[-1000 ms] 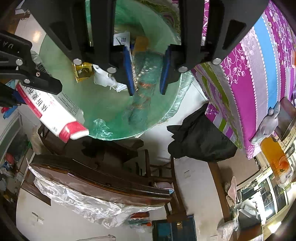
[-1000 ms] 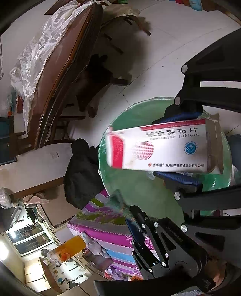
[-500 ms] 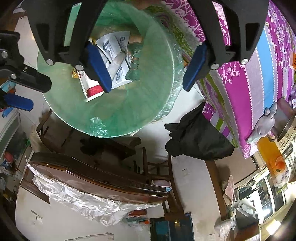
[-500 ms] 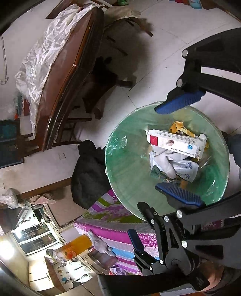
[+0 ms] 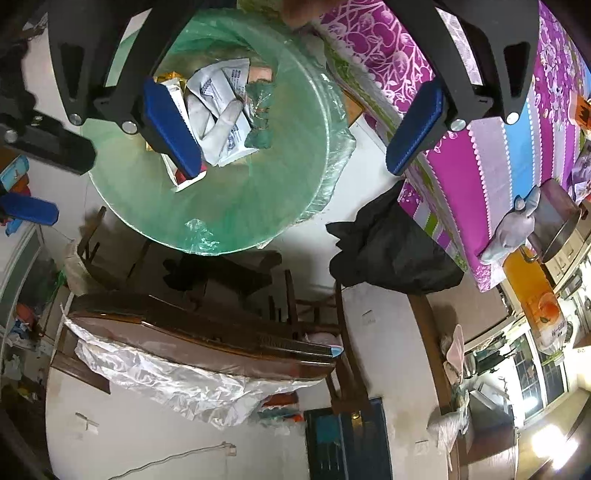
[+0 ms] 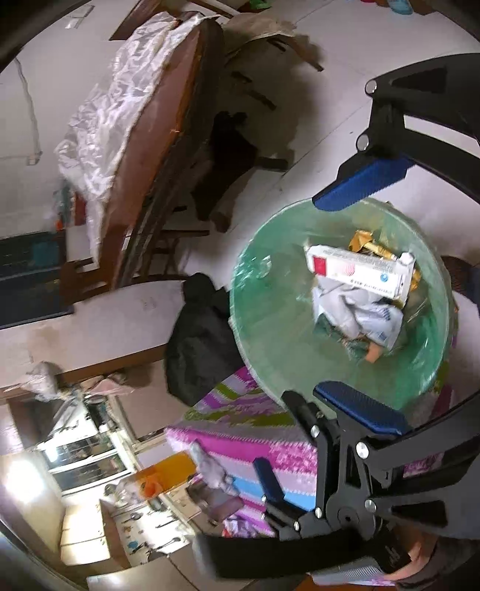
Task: Collect trash
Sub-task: 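Move both tools back over the table toward the remaining items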
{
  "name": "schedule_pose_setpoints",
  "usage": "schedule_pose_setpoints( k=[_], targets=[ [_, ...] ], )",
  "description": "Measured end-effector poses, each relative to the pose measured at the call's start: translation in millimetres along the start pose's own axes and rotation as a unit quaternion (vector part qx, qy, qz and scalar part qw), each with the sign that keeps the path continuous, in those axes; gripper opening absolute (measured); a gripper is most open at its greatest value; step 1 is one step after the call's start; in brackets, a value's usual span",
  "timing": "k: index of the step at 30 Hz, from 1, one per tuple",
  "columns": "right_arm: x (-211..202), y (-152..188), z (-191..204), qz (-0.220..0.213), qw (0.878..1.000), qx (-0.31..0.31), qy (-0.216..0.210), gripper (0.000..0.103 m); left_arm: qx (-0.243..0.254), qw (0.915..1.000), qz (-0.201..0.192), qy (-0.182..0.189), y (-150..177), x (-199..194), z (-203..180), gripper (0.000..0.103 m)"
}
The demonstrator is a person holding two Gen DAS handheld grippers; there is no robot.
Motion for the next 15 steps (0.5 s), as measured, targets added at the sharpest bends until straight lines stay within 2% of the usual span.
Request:
schedule_pose_setpoints(
  k=[5, 9, 12, 15],
  targets=[
    [-28.7, 0.7, 25.2, -0.043, 0.999, -0.013, -0.021, 0.097, -0.017, 0.9997, -0.015, 0.007, 6.9, -13.2, 19.0, 0.097],
    [-48.5, 5.1, 50.2, -0.073, 0.996, -0.031, -0.035, 0.098, -0.032, 0.9989, -0.011, 0.031, 16.7, -19.9, 32.0, 0.097],
    [-57.1, 10.6, 69.4, -0.086, 0.994, -0.045, -0.044, 0.098, -0.046, 0.9981, -0.009, 0.041, 26.1, -28.6, 46.1, 0.096],
    [-58.4, 19.0, 91.1, -0.089, 0.992, -0.063, -0.059, 0.098, -0.065, 0.9973, -0.013, 0.03, 35.2, -41.7, 70.2, 0.095]
  ],
)
Point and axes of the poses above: each gripper's, at about its wrist camera, not at the fingertips, and x roughly the way its jaws point, z to its left, y to its underside, the point moved 9 cm from there along x, roughly the way its jaws point, and after that the axes turned 10 degrees about x, right-handed, at the moved point
